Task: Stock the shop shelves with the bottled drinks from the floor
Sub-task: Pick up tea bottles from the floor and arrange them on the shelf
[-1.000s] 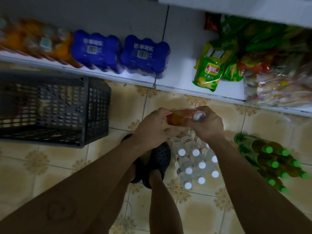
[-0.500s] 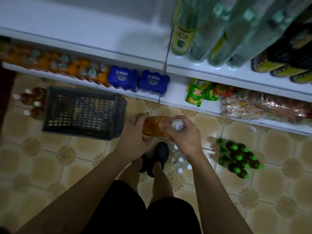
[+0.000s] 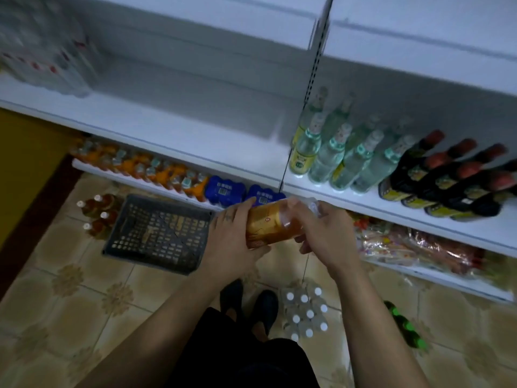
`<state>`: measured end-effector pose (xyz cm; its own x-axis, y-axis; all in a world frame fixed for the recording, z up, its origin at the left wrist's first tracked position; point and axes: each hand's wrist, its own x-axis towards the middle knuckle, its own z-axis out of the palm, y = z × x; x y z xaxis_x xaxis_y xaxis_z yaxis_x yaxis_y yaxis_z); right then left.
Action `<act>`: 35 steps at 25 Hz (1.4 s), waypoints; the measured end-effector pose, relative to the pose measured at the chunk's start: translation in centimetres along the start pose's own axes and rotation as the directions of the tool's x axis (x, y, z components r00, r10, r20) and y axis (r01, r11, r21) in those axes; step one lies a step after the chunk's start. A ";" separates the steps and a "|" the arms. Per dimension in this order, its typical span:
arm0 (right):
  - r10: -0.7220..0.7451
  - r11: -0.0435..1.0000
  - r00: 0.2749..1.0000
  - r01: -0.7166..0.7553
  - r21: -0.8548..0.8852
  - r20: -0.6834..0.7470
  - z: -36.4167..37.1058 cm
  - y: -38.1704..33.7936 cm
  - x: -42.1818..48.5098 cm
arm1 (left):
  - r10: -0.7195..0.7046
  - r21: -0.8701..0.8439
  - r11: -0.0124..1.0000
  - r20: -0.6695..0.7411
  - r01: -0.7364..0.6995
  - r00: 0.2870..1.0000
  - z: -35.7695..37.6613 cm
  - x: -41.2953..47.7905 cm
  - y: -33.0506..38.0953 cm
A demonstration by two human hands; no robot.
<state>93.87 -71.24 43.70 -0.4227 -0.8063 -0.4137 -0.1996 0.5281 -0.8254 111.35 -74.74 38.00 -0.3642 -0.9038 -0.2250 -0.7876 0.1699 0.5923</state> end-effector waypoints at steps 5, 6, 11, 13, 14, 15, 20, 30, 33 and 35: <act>-0.156 0.987 0.988 0.156 0.039 0.001 -3.0 -6.7 -0.6 | 0.061 -0.115 0.989 -0.217 -0.087 0.974 -5.0 -1.0 3.2; -0.203 0.978 0.979 0.203 0.039 0.004 -3.2 -7.8 -0.9 | 0.057 -0.142 0.985 -0.244 -0.093 0.968 -5.7 -1.0 3.7; -0.383 0.924 0.924 0.383 -0.014 0.010 -1.9 -12.9 -2.6 | -0.035 -0.382 0.918 -0.350 -0.108 0.936 -8.7 -1.6 4.6; -0.444 0.896 0.896 0.444 -0.002 0.029 -0.9 -14.6 -2.9 | -0.066 -0.446 0.885 -0.400 -0.131 0.914 -10.5 -2.0 4.9; -0.477 0.879 0.877 0.477 0.002 0.057 -0.2 -15.6 -3.1 | -0.082 -0.466 0.874 -0.423 -0.139 0.903 -11.7 -2.1 5.0; -0.506 0.862 0.858 0.507 0.010 0.090 0.5 -16.6 -3.2 | -0.096 -0.490 0.859 -0.439 -0.149 0.893 -13.0 -2.1 5.1; -0.611 0.774 0.752 0.634 -0.015 0.248 4.0 -22.1 -2.1 | -0.137 -0.649 0.718 -0.487 -0.252 0.863 -20.1 0.2 6.0; -0.665 0.745 0.720 0.660 0.097 0.200 12.3 -33.5 6.8 | -0.070 -0.682 0.646 -0.500 -0.342 0.863 -31.0 12.5 1.5; -0.663 0.748 0.736 0.656 0.102 0.136 14.3 -36.3 9.3 | -0.050 -0.630 0.704 -0.505 -0.329 0.861 -33.8 16.4 -0.1; -0.663 0.748 0.743 0.657 0.091 0.088 15.1 -37.8 10.8 | -0.009 -0.536 0.783 -0.517 -0.316 0.856 -35.5 18.6 -0.8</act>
<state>110.19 -103.92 64.69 -0.1035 -0.9730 0.2063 -0.3468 -0.1591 -0.9243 122.82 -105.67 60.82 -0.0479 -0.9782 0.2020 -0.2353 0.2076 0.9495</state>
